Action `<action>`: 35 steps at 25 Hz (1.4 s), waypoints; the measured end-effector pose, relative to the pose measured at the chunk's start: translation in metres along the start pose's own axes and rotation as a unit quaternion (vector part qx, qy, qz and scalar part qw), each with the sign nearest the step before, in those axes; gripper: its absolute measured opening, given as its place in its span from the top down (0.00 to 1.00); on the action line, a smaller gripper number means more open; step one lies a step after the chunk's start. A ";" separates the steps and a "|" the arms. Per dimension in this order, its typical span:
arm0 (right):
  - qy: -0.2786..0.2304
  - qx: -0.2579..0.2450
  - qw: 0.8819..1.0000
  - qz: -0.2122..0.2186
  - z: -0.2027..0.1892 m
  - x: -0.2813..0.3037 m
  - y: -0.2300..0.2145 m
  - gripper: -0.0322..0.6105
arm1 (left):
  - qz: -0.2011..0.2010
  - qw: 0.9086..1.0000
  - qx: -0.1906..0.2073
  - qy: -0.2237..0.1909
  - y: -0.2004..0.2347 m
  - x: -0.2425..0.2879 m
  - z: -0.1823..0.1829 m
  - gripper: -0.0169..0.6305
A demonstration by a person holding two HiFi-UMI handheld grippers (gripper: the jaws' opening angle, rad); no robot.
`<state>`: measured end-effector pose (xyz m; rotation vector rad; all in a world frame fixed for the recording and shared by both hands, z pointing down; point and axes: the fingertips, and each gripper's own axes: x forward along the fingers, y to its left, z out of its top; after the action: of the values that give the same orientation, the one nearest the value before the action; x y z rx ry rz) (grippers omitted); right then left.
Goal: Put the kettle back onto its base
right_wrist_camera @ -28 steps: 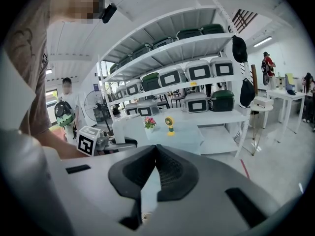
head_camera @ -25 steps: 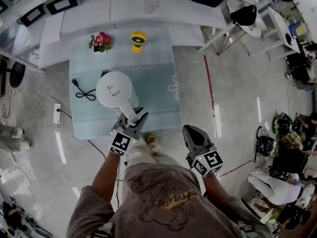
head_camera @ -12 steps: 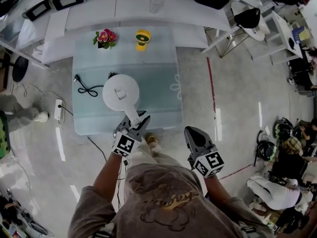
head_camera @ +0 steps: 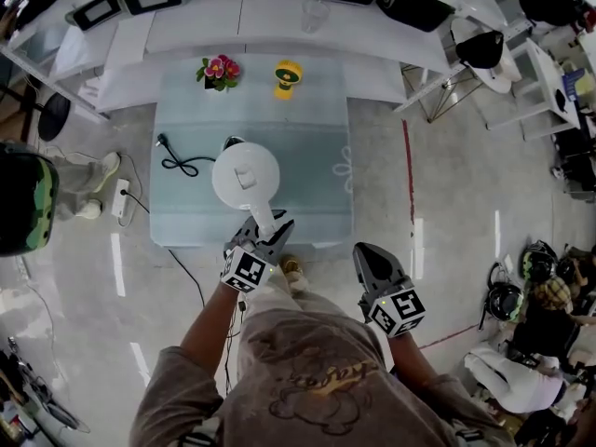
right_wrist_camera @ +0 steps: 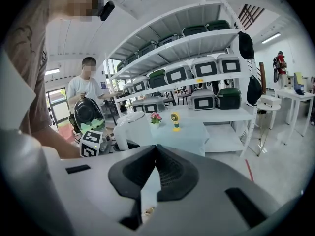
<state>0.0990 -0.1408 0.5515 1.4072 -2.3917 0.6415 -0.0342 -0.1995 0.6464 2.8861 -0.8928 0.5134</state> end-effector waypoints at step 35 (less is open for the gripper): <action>-0.137 -0.068 0.983 0.104 0.107 0.014 0.064 0.95 | 0.187 0.970 -0.112 -0.104 0.030 -0.184 0.169 0.61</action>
<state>0.0337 -0.1789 0.4515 1.2717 -2.7649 0.3387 -0.1439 -0.1543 0.4247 2.6069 -1.4376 0.1161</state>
